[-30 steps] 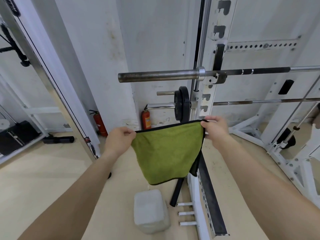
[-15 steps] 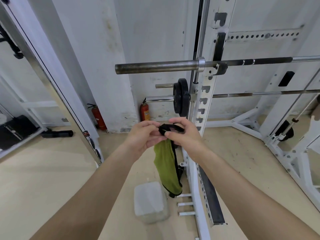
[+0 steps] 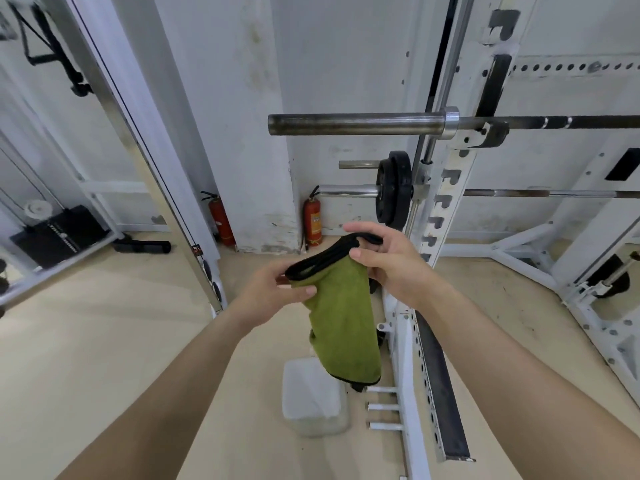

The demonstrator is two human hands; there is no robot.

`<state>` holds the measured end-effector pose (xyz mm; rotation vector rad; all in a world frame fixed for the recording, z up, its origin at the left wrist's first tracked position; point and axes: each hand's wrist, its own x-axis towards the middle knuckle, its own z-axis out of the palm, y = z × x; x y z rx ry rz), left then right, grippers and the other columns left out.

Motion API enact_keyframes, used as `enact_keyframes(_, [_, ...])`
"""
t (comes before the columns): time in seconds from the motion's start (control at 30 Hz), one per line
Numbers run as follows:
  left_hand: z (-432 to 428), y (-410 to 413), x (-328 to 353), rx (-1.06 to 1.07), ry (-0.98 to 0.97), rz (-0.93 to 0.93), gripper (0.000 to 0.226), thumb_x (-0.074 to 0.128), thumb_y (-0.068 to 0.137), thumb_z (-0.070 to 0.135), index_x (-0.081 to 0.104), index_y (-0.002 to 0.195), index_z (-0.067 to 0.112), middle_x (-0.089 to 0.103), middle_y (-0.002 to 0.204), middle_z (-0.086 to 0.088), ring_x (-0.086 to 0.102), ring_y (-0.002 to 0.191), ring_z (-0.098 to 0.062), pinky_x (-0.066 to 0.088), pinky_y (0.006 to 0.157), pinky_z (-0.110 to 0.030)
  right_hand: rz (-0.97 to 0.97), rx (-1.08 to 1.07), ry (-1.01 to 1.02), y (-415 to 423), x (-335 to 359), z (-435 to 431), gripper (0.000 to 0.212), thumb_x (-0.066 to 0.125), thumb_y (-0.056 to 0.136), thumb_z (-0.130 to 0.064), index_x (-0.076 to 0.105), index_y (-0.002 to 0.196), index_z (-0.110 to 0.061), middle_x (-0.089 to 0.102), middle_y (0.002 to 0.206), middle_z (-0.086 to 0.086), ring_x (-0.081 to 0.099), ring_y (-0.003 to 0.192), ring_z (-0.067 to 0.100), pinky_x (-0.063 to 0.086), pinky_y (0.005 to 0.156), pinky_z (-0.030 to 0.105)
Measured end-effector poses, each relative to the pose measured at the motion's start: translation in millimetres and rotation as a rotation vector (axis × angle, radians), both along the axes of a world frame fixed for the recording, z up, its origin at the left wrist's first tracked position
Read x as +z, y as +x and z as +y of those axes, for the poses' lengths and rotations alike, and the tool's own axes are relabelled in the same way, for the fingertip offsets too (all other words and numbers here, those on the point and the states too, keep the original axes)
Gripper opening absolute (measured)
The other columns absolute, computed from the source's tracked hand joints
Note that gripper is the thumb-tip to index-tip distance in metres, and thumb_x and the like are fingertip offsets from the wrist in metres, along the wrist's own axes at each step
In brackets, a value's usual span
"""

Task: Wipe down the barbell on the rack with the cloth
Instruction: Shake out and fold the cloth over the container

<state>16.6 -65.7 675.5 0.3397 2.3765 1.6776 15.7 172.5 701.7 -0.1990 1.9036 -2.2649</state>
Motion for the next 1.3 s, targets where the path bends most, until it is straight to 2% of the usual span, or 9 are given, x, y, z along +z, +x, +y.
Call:
enact_keyframes(0.13, [-18, -14, -12, 0.135, 0.133, -0.038, 0.025, 0.079, 0.079, 0.012, 0.073, 0.103, 0.007, 0.075, 0.1, -0.008, 0.07, 0.095, -0.019, 0.054, 0.086, -0.03, -0.031, -0.082, 0.17, -22, -22, -5, 0.031, 0.072, 0.087, 0.001, 0.074, 0.107, -0.023, 0.064, 0.098, 0.005, 0.066, 0.095, 0.021, 0.052, 0.1, 0.053])
enact_keyframes(0.33, [-30, -64, -97, 0.109, -0.185, -0.047, 0.011, 0.074, 0.087, 0.022, 0.067, 0.093, 0.016, 0.069, 0.086, -0.005, 0.065, 0.082, -0.021, 0.051, 0.078, -0.037, -0.177, -0.14, 0.417, -75, -110, -24, 0.023, 0.069, 0.089, 0.0, 0.071, 0.099, -0.02, 0.06, 0.105, 0.008, 0.063, 0.104, 0.023, 0.06, 0.089, 0.045])
enact_keyframes(0.4, [-33, -83, -141, 0.139, -0.339, -0.037, 0.01, 0.071, 0.088, 0.026, 0.063, 0.09, 0.023, 0.066, 0.082, 0.002, 0.061, 0.078, -0.018, 0.047, 0.071, -0.033, -0.229, -0.148, 0.453, -96, -156, -35, 0.023, 0.071, 0.088, -0.002, 0.071, 0.096, -0.024, 0.062, 0.1, 0.001, 0.062, 0.104, 0.019, 0.06, 0.084, 0.039])
enact_keyframes(0.6, [-42, -151, -305, 0.265, -0.435, -0.146, 0.012, 0.06, 0.09, 0.01, 0.057, 0.091, 0.021, 0.065, 0.082, -0.002, 0.058, 0.071, -0.019, 0.043, 0.058, -0.021, -0.274, -0.188, 0.52, -170, -324, -68, 0.027, 0.071, 0.085, 0.001, 0.067, 0.1, -0.021, 0.065, 0.093, -0.01, 0.064, 0.087, 0.006, 0.052, 0.084, 0.024])
enact_keyframes(0.77, [-44, -182, -446, 0.292, -0.602, -0.055, 0.014, 0.049, 0.092, 0.007, 0.056, 0.095, 0.018, 0.062, 0.084, 0.001, 0.055, 0.073, -0.021, 0.047, 0.061, -0.036, -0.294, -0.193, 0.509, -195, -470, -76, 0.032, 0.067, 0.084, 0.011, 0.067, 0.099, -0.017, 0.069, 0.101, -0.006, 0.068, 0.093, 0.007, 0.053, 0.085, 0.019])
enact_keyframes(0.9, [-45, -151, -578, 0.184, -0.744, -0.172, 0.013, 0.051, 0.096, 0.016, 0.059, 0.106, 0.019, 0.063, 0.09, 0.0, 0.057, 0.079, -0.025, 0.051, 0.063, -0.04, -0.405, -0.136, 0.554, -165, -604, -73, 0.028, 0.07, 0.081, 0.013, 0.069, 0.101, -0.007, 0.071, 0.098, 0.001, 0.067, 0.08, -0.005, 0.051, 0.076, 0.012])
enact_keyframes(1.03, [-43, -100, -691, 0.12, -0.754, -0.39, 0.013, 0.051, 0.098, 0.022, 0.058, 0.109, 0.023, 0.059, 0.085, 0.005, 0.055, 0.075, -0.022, 0.041, 0.06, -0.031, -0.571, -0.032, 0.621, -112, -723, -70, 0.028, 0.073, 0.081, 0.01, 0.07, 0.1, -0.009, 0.069, 0.095, -0.002, 0.064, 0.076, -0.009, 0.049, 0.074, 0.013])
enact_keyframes(1.13, [-43, -86, -743, 0.16, -0.7, -0.498, 0.013, 0.051, 0.097, 0.022, 0.059, 0.106, 0.025, 0.06, 0.081, 0.005, 0.059, 0.073, -0.02, 0.042, 0.057, -0.03, -0.682, -0.053, 0.63, -97, -774, -71, 0.03, 0.069, 0.081, 0.007, 0.071, 0.1, -0.017, 0.071, 0.096, -0.002, 0.066, 0.082, 0.003, 0.049, 0.071, 0.017])
enact_keyframes(1.3, [-44, -119, -783, 0.353, -0.491, -0.524, 0.014, 0.056, 0.092, 0.016, 0.063, 0.102, 0.024, 0.064, 0.085, 0.003, 0.063, 0.078, -0.023, 0.044, 0.059, -0.026, -0.661, -0.186, 0.562, -143, -816, -88, 0.031, 0.067, 0.085, 0.006, 0.066, 0.108, -0.015, 0.065, 0.096, -0.01, 0.065, 0.089, 0.002, 0.056, 0.093, 0.035])
